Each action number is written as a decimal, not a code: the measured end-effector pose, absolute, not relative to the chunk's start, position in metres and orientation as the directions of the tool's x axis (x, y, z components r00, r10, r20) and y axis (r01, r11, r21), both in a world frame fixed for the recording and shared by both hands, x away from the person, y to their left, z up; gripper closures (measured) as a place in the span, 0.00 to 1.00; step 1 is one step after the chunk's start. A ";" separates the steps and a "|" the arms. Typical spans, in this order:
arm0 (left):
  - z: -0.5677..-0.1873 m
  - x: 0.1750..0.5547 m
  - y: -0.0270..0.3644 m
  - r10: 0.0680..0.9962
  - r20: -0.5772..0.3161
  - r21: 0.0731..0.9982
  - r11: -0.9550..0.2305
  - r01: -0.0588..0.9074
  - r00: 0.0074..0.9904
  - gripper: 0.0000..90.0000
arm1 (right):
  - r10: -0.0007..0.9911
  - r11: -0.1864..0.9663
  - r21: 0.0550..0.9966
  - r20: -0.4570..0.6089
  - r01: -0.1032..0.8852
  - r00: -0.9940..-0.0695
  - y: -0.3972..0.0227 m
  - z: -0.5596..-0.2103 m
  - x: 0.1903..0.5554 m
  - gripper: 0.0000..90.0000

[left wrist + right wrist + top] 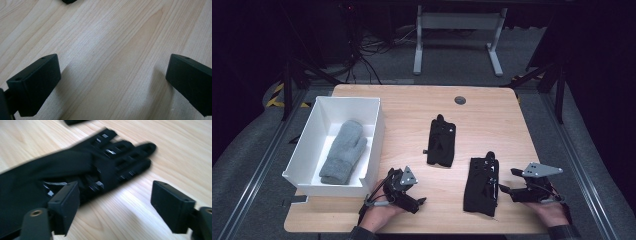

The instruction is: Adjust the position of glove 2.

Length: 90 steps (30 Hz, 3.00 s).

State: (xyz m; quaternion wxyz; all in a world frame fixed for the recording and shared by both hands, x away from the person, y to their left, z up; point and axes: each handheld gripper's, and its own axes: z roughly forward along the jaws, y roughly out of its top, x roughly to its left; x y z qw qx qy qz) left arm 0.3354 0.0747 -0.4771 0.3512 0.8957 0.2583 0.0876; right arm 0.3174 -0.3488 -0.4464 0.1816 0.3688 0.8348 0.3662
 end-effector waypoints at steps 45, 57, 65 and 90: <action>-0.442 0.477 0.000 0.568 -0.116 0.681 -0.552 0.482 0.815 1.00 | 0.771 0.456 0.717 -0.024 0.527 -0.636 -0.363 -0.470 0.325 0.06; -0.452 0.471 0.003 0.551 -0.138 0.651 -0.576 0.494 0.823 1.00 | 0.772 0.456 0.717 -0.024 0.527 -0.636 -0.363 -0.470 0.325 0.06; -0.454 0.448 0.012 0.518 -0.170 0.654 -0.577 0.489 0.838 1.00 | 0.772 0.455 0.717 -0.023 0.528 -0.635 -0.363 -0.470 0.325 0.06; -0.458 0.357 0.048 0.445 -0.240 0.642 -0.593 0.485 0.863 1.00 | 0.779 0.453 0.716 -0.029 0.531 -0.626 -0.362 -0.470 0.325 0.05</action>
